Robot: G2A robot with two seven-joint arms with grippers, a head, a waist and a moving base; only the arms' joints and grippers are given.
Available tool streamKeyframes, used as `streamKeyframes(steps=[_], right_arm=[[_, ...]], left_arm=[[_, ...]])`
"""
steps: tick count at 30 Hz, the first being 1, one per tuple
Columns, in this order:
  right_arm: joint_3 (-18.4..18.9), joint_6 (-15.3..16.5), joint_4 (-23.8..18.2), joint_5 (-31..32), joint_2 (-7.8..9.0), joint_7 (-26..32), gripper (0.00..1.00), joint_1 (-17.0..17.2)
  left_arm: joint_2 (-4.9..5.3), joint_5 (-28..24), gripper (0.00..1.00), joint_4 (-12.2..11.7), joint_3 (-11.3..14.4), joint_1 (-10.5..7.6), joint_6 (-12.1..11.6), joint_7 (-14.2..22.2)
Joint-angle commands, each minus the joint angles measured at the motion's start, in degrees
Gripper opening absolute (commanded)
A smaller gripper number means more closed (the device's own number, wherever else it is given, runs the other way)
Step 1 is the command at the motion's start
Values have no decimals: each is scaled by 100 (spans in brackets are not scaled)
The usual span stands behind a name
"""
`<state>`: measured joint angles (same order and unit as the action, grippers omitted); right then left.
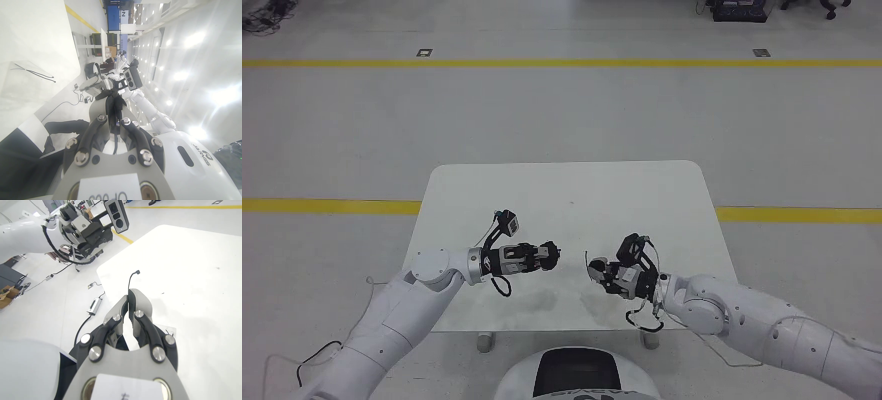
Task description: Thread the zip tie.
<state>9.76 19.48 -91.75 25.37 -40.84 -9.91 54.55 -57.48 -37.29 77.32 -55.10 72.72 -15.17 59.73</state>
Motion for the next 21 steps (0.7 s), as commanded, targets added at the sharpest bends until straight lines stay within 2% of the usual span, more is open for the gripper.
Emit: streamKeyframes(steps=[1,5,8,10,15,21], right_arm=[[4,0,3,4,-1,1,0,2],[18,0,-39,-10,-7,-24,0,26],[163,0,-56,31,-10,-534,0,207],[206,0,-121,43,3,-1016,0,380],[197,0,-196,156,36,-1777,0,598],[64,0,-208,228,49,-2345,0,636]], left_arm=[[0,0,0,0,0,0,0,0],[0,0,0,0,0,0,0,0],[-21,-179,0,53,32,116,-41,-177],[-36,-182,0,22,72,190,-156,-304],[-99,-129,0,-63,234,288,-413,-678],[-198,43,0,-76,439,311,-431,-987]])
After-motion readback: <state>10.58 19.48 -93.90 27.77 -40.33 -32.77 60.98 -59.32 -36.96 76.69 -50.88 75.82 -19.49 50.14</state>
